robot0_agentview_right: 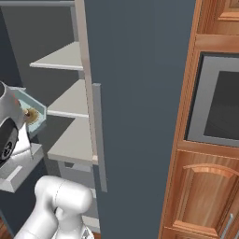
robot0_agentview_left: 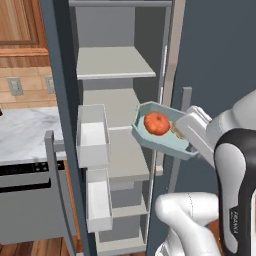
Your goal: Take the squash and mushroom out of the freezer and place them in the tupperware container on the counter. Then put the tupperware containing the vegetables back in the freezer.
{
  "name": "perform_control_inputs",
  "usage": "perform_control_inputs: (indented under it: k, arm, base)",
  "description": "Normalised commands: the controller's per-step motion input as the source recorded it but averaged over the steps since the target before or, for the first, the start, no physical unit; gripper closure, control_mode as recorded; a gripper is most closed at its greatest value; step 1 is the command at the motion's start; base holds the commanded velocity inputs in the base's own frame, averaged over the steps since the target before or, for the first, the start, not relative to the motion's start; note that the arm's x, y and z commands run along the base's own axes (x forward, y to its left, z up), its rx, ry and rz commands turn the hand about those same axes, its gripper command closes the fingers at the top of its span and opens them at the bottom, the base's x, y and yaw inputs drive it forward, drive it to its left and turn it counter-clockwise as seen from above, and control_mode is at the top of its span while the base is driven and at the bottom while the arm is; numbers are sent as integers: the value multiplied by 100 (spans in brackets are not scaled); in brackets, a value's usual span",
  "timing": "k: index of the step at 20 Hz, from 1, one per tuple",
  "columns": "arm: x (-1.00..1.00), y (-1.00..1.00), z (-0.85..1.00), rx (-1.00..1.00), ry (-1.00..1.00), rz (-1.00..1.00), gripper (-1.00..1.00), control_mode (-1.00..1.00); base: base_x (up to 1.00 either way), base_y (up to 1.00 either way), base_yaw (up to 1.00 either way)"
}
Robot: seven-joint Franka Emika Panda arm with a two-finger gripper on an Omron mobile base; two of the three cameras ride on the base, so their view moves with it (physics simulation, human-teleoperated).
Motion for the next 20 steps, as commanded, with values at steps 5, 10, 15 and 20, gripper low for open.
perform_control_inputs:
  k: [5, 10, 15, 20]
  arm:
    - [2, 15, 53, 9, -6, -40, 100, -100]
    - [44, 45, 60, 1, -3, -37, 100, -100]
    - [79, 51, 48, 1, 0, -26, 100, -100]
    - [88, 6, 22, 17, 0, -5, 100, -100]
  base:
    - [0, 0, 0]
    - [0, 0, 0]
    - [0, 0, 0]
    - [0, 0, 0]
